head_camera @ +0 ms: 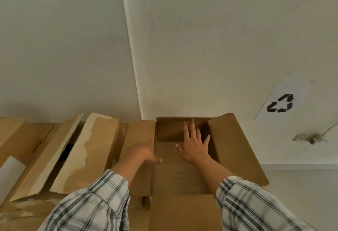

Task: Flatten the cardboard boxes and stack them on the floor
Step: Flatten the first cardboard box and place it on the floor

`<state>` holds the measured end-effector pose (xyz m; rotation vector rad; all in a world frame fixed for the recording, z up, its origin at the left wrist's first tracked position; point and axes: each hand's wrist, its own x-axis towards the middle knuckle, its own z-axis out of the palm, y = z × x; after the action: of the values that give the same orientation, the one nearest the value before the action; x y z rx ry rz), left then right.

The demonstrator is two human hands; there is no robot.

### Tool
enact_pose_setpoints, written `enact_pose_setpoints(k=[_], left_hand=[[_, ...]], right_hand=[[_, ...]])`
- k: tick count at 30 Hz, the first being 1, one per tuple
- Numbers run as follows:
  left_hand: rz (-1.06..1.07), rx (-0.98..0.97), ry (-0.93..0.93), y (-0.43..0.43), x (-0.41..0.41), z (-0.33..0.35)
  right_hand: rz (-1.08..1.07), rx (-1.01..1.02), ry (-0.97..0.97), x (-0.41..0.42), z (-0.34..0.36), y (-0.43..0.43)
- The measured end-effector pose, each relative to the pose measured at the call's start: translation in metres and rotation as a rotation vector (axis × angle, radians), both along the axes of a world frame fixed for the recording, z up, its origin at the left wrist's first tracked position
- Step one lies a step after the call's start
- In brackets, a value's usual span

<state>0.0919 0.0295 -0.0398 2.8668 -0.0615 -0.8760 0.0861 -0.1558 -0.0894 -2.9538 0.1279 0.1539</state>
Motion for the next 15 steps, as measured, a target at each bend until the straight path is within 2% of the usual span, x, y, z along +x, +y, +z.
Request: enact_pose_setpoints(k=[2,5,9,15], left_hand=[[0.124,-0.030,-0.127,0.010,0.012,0.001],[0.307,-0.005,-0.250,0.030,0.025,-0.003],[0.612,-0.283,-0.128,0.054,0.038,-0.007],[0.808,-0.705,-0.057,0.072,0.037,0.002]], right_hand=[[0.019,-0.035,-0.039,0.026,0.005,-0.005],[0.065,-0.100,0.018,0.063,0.010,-0.013],[0.102,-0.125,0.150,0.095,0.004,-0.017],[0.100,-0.099,0.260,0.102,-0.010,-0.017]])
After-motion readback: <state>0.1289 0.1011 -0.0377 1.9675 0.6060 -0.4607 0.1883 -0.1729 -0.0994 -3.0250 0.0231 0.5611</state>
